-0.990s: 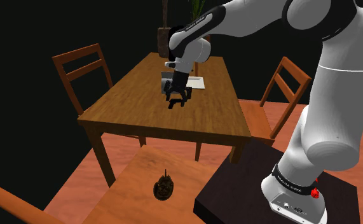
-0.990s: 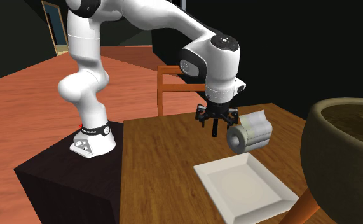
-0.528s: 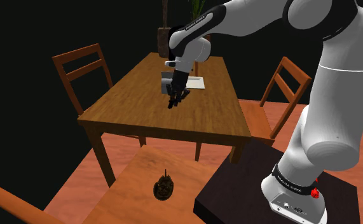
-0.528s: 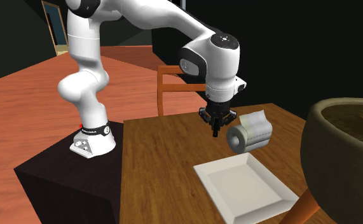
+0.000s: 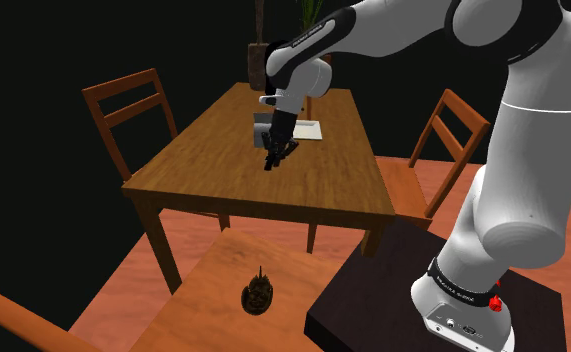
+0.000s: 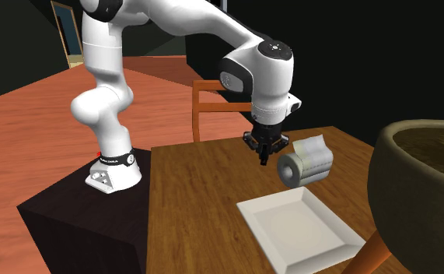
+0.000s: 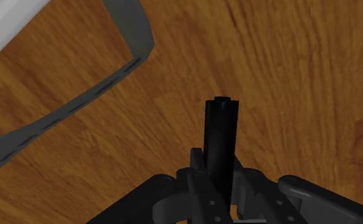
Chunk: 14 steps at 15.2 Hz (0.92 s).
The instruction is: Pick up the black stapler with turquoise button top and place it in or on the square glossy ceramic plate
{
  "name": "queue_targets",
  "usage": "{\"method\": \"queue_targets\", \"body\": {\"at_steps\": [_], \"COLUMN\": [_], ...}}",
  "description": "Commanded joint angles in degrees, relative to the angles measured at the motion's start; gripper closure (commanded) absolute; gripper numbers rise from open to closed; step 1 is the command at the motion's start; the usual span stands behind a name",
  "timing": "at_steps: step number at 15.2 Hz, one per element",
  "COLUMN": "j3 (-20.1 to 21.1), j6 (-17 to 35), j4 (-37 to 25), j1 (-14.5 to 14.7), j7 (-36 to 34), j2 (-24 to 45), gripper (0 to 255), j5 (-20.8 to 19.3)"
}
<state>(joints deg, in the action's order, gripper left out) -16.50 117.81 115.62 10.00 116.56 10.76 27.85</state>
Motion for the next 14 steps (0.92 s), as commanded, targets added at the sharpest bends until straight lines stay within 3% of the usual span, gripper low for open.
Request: {"method": "queue_targets", "body": {"at_steps": [1, 14], "j3": [-0.05, -0.55], "j6": [-0.84, -8.80], "j4": [-0.26, -5.17], "j1": [0.08, 0.13], "j7": [-0.56, -4.81], "j2": [-0.54, -4.66], "gripper": [255, 255], "j5": [-0.43, -3.36]}}
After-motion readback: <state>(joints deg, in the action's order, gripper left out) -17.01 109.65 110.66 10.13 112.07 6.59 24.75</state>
